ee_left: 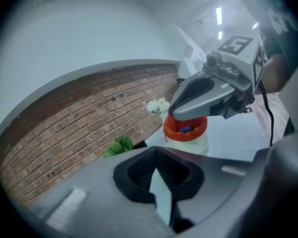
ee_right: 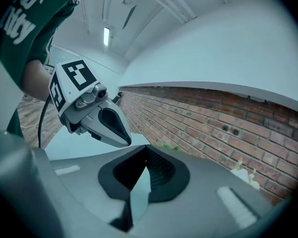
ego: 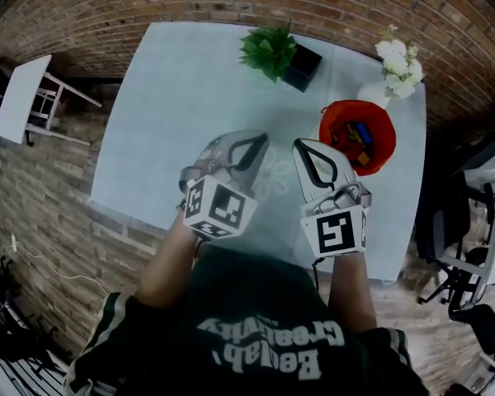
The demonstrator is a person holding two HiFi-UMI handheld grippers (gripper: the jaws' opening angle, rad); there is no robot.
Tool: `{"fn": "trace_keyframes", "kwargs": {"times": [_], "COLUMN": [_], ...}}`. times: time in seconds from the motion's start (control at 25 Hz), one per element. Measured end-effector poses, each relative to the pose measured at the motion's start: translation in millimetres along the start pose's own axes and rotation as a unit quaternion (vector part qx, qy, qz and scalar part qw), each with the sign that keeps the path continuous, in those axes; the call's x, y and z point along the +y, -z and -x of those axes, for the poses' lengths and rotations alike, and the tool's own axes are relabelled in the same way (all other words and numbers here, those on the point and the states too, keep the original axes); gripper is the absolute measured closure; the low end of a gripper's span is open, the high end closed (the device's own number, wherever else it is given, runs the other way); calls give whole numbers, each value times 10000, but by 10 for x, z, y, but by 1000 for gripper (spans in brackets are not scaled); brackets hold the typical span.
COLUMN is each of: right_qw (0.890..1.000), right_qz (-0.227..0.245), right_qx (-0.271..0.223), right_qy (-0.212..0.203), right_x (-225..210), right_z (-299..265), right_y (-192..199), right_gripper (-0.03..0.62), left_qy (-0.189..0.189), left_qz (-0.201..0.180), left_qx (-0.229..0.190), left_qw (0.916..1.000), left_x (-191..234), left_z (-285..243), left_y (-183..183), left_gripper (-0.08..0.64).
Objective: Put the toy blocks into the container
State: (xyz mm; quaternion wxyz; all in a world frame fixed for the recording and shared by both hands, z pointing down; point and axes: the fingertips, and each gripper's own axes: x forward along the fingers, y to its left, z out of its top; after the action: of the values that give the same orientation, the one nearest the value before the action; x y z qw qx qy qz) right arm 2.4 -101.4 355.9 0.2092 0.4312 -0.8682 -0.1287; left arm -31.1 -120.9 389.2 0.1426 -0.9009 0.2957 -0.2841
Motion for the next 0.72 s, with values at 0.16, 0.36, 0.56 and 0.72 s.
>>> {"fn": "trace_keyframes", "kwargs": {"times": [0.16, 0.36, 0.56, 0.72], "right_qw": [9992, 9979, 9977, 9980], "right_qz": [103, 134, 146, 92], "right_qx": [-208, -340, -326, -266], "right_qy": [-332, -527, -572, -571], "right_x": [244, 434, 493, 515], "right_z": [-269, -441, -495, -486], "right_y": [-210, -361, -388, -362], "right_gripper": [586, 586, 586, 586], "left_qy": [-269, -427, -165, 656], "left_qz": [106, 158, 23, -774], "left_qx": [238, 425, 509, 849], "left_qw": [9993, 9981, 9986, 9912], "left_x": [220, 349, 280, 0], "left_z": [267, 482, 507, 411], "left_y": [290, 510, 611, 869], "left_gripper": [557, 557, 557, 555]}}
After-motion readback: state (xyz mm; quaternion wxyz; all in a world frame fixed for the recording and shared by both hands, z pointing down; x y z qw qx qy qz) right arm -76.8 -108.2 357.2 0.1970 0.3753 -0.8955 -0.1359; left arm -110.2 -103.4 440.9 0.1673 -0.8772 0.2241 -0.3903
